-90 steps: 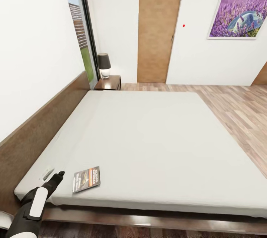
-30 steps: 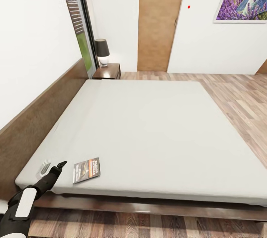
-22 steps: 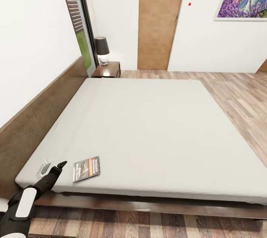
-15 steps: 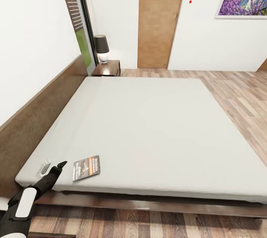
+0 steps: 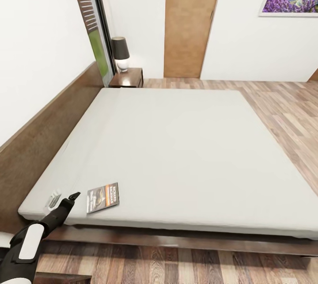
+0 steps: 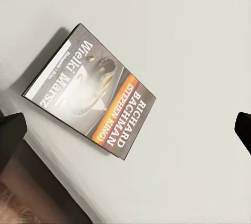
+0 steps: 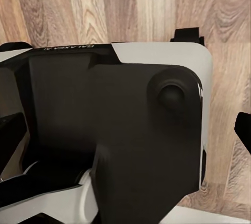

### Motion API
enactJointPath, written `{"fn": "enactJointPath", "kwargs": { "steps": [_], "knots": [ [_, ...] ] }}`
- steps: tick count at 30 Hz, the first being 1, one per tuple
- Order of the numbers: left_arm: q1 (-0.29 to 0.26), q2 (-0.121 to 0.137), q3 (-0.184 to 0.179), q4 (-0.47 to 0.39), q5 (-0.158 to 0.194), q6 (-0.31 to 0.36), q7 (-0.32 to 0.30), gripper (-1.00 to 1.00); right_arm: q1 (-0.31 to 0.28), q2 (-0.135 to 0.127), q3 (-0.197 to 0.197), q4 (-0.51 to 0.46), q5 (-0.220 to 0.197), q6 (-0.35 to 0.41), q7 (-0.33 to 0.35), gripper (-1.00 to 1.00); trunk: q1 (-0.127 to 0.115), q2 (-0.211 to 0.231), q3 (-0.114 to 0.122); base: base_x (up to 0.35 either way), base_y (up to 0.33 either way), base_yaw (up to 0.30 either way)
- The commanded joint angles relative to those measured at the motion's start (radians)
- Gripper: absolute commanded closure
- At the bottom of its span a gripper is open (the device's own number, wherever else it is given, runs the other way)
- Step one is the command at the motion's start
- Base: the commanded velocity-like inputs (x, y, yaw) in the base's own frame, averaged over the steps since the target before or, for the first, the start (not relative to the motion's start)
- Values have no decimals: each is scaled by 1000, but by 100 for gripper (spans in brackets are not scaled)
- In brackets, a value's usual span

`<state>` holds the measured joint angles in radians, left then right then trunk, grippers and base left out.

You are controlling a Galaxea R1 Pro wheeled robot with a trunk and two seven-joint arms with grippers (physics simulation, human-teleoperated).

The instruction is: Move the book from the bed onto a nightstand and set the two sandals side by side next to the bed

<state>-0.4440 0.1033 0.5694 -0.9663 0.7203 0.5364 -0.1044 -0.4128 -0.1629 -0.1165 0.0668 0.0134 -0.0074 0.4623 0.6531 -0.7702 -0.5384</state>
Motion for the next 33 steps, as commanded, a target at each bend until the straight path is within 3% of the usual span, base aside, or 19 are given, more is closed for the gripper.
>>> {"fn": "enactJointPath", "kwargs": {
  "steps": [1, 8, 11, 16, 20, 25, 33],
  "knots": [
    [-1, 0, 3, -1, 2, 8, -3, -100, -1, -1, -9, 3, 0, 0, 5, -100, 0, -1, -3, 0, 0, 0],
    [-1, -1, 1, 0, 2, 9, -2, -100, -2, -4, -12, -4, -2, 6, 74, -100, 0, -1, -14, 0, 0, 0],
    [-1, 0, -1, 0, 2, 10, -2, -100, -3, -6, -12, -47, -3, 9, 150, -100, 0, -1, -18, 0, 0, 0],
    [-1, -2, -3, 0, 2, 11, -1, -100, -4, -6, -11, -169, 3, 96, 380, -100, 0, -1, -26, 0, 0, 0],
    [-1, -2, -3, 0, 2, 11, -1, -100, -4, -6, -11, -240, 5, 181, 506, -100, 0, -1, -32, 0, 0, 0],
    [-1, -3, -12, 0, 2, 12, -1, -100, -4, -8, -13, -295, 3, 222, 559, -100, 0, -1, -40, 0, 0, 2],
    [-1, -4, -36, 0, 2, 13, -1, -100, -4, -30, -14, -294, 0, 225, 563, -100, 0, -1, -48, 0, 0, 14]
  ]
}}
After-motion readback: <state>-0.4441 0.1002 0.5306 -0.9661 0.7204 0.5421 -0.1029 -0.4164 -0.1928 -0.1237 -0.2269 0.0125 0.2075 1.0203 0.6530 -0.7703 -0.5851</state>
